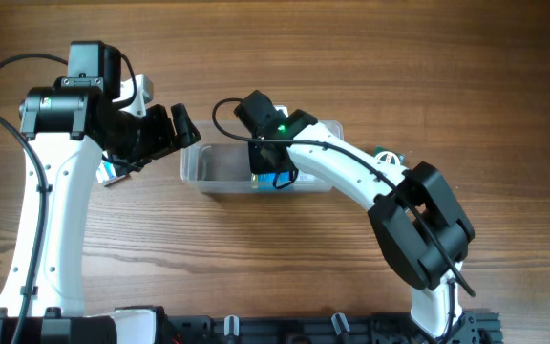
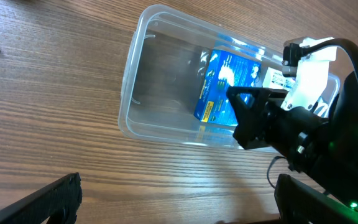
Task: Pack container
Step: 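Lower the blue box into the container beside the plaster pack, release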
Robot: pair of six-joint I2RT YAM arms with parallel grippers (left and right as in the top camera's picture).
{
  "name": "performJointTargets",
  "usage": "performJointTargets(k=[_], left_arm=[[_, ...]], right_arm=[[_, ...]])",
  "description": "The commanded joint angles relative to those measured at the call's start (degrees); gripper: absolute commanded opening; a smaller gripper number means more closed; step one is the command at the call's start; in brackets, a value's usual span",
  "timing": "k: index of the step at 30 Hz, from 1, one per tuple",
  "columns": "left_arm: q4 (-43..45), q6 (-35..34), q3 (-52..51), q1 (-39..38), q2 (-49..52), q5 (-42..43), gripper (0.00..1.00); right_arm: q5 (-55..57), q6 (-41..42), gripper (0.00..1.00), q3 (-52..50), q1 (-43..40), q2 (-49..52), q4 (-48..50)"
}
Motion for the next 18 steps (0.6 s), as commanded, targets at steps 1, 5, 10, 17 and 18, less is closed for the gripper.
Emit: performJointTargets(k=[1, 5, 10, 17, 18], left_arm=[[0.1, -0.5, 0.8, 0.3, 0.1, 0.7, 1.0], [0.1, -0.5, 0.8, 0.3, 0.0, 0.7, 1.0], [0.1, -0.5, 0.8, 0.3, 0.0, 0.7, 1.0], [0.1, -0.5, 0.8, 0.3, 0.1, 0.7, 1.0], [0.1, -0.5, 0.8, 0.3, 0.0, 0.7, 1.0]], right_arm=[[-3.5, -3.8, 0.05, 3.5, 0.3, -0.1, -0.6], [-5.8, -5.5, 0.04, 4.2, 0.6, -2.6, 0.0], [-6.1, -5.4, 0.04, 3.1, 1.6, -2.5, 2.2], [-4.1, -5.4, 0.04, 3.1, 4.5, 0.9, 6.0], [-3.9, -5.3, 0.04, 3.1, 4.5, 1.3, 5.9]])
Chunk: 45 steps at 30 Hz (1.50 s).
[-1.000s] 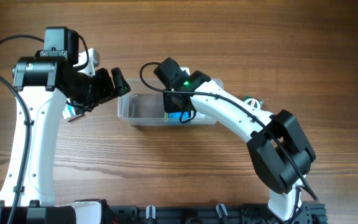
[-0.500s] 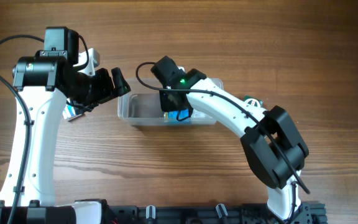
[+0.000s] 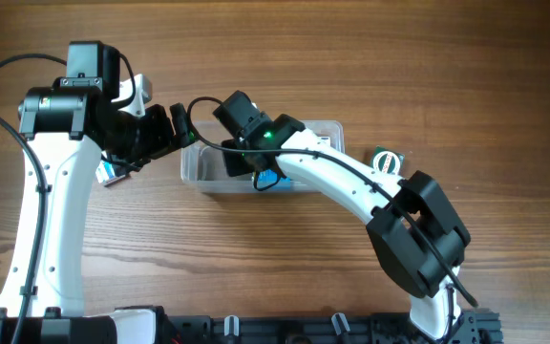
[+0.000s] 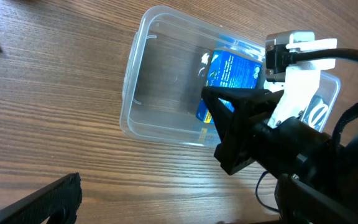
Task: Pack container
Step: 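Lower the blue box into the container beside the plaster pack, release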
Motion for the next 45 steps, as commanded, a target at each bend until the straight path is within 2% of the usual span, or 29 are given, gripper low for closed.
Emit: performJointTargets(k=[1, 5, 32, 36, 39, 45], left_arm=[[0.1, -0.5, 0.8, 0.1, 0.0, 0.7, 1.0], [0.1, -0.5, 0.8, 0.1, 0.0, 0.7, 1.0], [0.1, -0.5, 0.8, 0.1, 0.0, 0.7, 1.0], [0.1, -0.5, 0.8, 0.1, 0.0, 0.7, 1.0], [0.1, -0.5, 0.8, 0.1, 0.0, 0.7, 1.0], [0.1, -0.5, 0.8, 0.1, 0.1, 0.7, 1.0]], right_arm=[[1.4, -0.8, 0.04, 0.5, 0.4, 2.4, 0.3], [4.9, -0.7, 0.04, 0.5, 0.4, 2.8, -0.2], [7.2, -0.8, 0.04, 0.5, 0.0, 6.2, -2.3], [7.2, -0.8, 0.04, 0.5, -0.2, 5.2, -2.3], [7.2, -2.6, 0.08, 1.5, -0.3, 3.4, -2.3], [7.3, -5.5, 0.11, 5.1, -1.4, -3.5, -3.2]])
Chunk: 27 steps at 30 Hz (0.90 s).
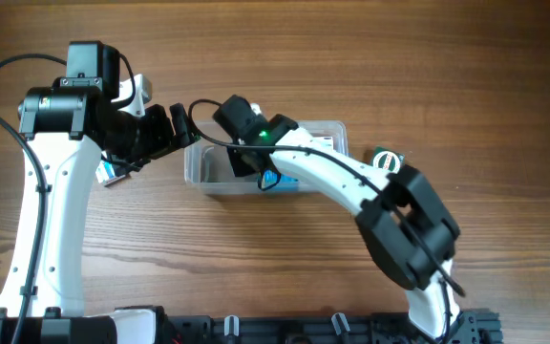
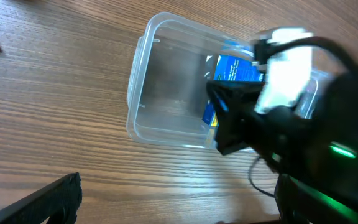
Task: Pack container
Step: 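Lower the blue box into the container beside the plaster pack, release, then grasp the green round tin with the right gripper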
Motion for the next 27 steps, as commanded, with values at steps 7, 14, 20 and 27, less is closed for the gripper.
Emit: performJointTargets(k=[7, 14, 20, 27], left_arm=[[0.2, -0.5, 0.8, 0.1, 0.1, 0.7, 1.0], [0.2, -0.5, 0.7, 0.1, 0.0, 0.7, 1.0], [0.2, -0.5, 0.8, 0.1, 0.0, 0.7, 1.0], [0.2, -0.5, 0.8, 0.1, 0.0, 0.7, 1.0]], right_arm=[[5.2, -2.0, 0.14, 4.4, -12.4, -21.6, -12.5], [5.9, -1.9, 0.57, 1.2, -29.8, -24.0, -28.8], [5.9, -1.4, 0.99, -8.2, -31.9, -24.0, -22.8], [5.5, 6.1, 0.99, -21.0, -33.8, -23.4, -12.3]])
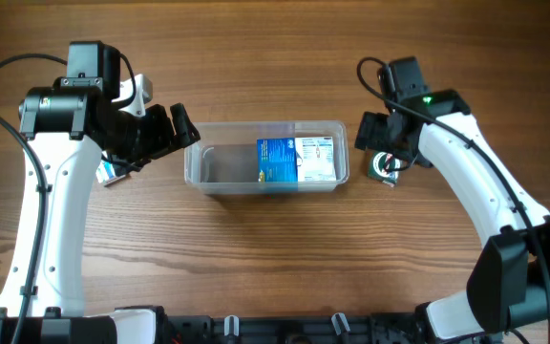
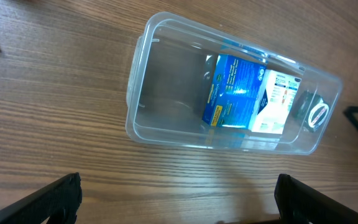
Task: Pack container
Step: 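Grasp the green round tin with the right gripper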
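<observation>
A clear plastic container (image 1: 208,164) lies lengthwise in the middle of the table, also seen in the left wrist view (image 2: 135,109). A blue and white box (image 1: 297,160) lies in its right half (image 2: 241,96); the left half is bare. My left gripper (image 1: 181,132) hangs open just off the container's left end, its fingers (image 2: 55,199) wide apart with nothing between them. My right gripper (image 1: 369,139) is outside the container's right end, over a small round item (image 1: 386,168); how its jaws stand does not show.
The small round item also shows through the container's far end in the left wrist view (image 2: 317,114). A small blue and white card (image 1: 111,173) lies on the wood under my left arm. Bare wood surrounds the container at front and back.
My right arm has left the container and now stands beyond its right end by the round item. The blue and white box is left lying uncovered inside. My left gripper has not moved.
My right gripper was down in the container's middle over the blue box. Then it reached further left inside, and the container shifted slightly to the right. Now the right arm is out, with the box lying in the right half.
</observation>
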Robot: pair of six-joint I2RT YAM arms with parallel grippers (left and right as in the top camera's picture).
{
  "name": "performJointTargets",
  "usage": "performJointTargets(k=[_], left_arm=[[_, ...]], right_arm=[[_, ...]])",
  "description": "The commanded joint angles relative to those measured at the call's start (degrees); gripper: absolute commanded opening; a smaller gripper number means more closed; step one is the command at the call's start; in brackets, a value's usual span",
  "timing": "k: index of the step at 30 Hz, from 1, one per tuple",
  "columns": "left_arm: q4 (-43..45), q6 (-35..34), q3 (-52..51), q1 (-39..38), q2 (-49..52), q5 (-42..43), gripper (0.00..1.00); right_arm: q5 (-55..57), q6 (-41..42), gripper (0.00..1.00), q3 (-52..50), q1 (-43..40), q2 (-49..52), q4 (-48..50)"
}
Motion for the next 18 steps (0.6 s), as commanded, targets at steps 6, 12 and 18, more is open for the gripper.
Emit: performJointTargets(k=[6, 12, 18], left_arm=[[0.1, -0.5, 0.8, 0.1, 0.0, 0.7, 1.0], [0.1, -0.5, 0.8, 0.1, 0.0, 0.7, 1.0], [0.1, -0.5, 0.8, 0.1, 0.0, 0.7, 1.0]], right_arm=[[-3.5, -0.2, 0.98, -8.5, -3.8, 0.5, 8.3], [-4.7, -1.0, 0.95, -14.3, -3.8, 0.5, 17.5], [-3.5, -2.0, 0.89, -19.4, -3.8, 0.5, 23.7]])
